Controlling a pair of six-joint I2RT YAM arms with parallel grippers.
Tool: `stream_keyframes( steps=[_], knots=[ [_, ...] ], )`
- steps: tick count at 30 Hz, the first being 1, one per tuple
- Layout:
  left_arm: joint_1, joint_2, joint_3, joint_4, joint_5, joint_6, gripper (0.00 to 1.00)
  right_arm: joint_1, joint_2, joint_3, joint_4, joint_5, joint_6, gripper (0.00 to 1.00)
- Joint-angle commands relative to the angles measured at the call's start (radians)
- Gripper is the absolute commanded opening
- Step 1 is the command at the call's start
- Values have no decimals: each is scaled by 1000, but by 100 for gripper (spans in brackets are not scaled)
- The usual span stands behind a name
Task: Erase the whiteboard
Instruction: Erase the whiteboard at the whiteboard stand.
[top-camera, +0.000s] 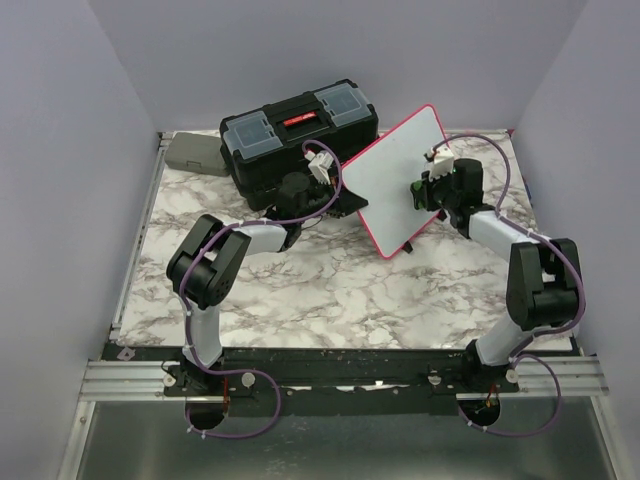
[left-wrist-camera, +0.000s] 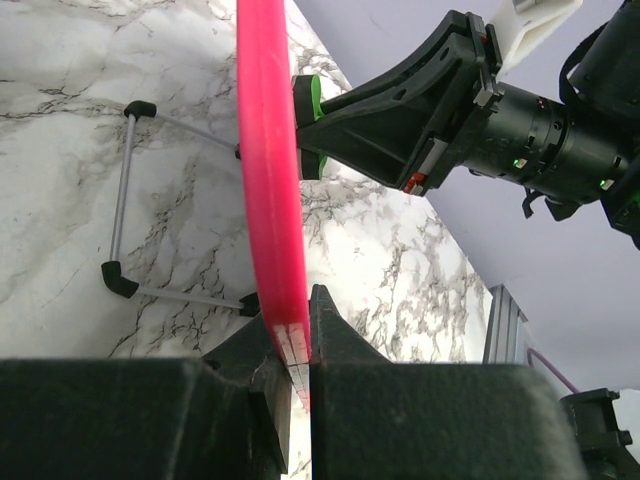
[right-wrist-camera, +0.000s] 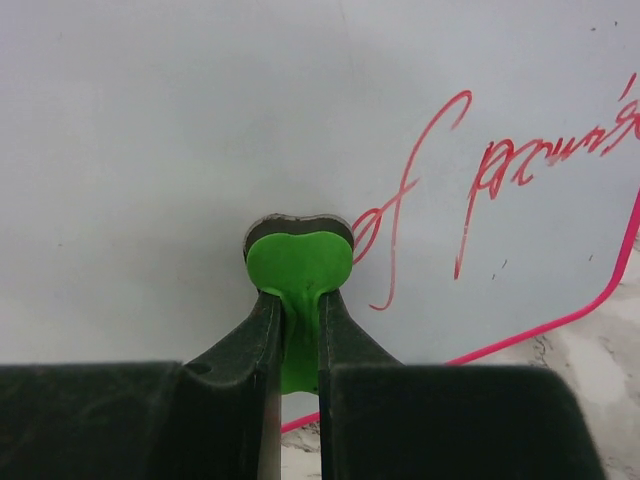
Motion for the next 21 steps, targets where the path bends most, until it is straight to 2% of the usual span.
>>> stream_keyframes(
  steps=[1,4,9,11,17,21],
  knots=[
    [-38,-15,10,32,148,-33,0,-20,48,37,-218,-191,-173,1],
    [-38,-11,14,29,150,-33,0,-20,90,98,-434,-461,-312,1],
    [-38,-15,12,28,149,-32,0,-20,70,77,-431,-514,-351,1],
    [-38,-12,14,27,149,-32,0,-20,59,62,-370,-459,-293,1],
    [-38,-17,14,24,149,-30,0,-44,47,28,-151,-108,-38,1],
    [-38,-17,16,22,150,-29,0,-56,42,7,-114,-56,-23,1]
  ],
)
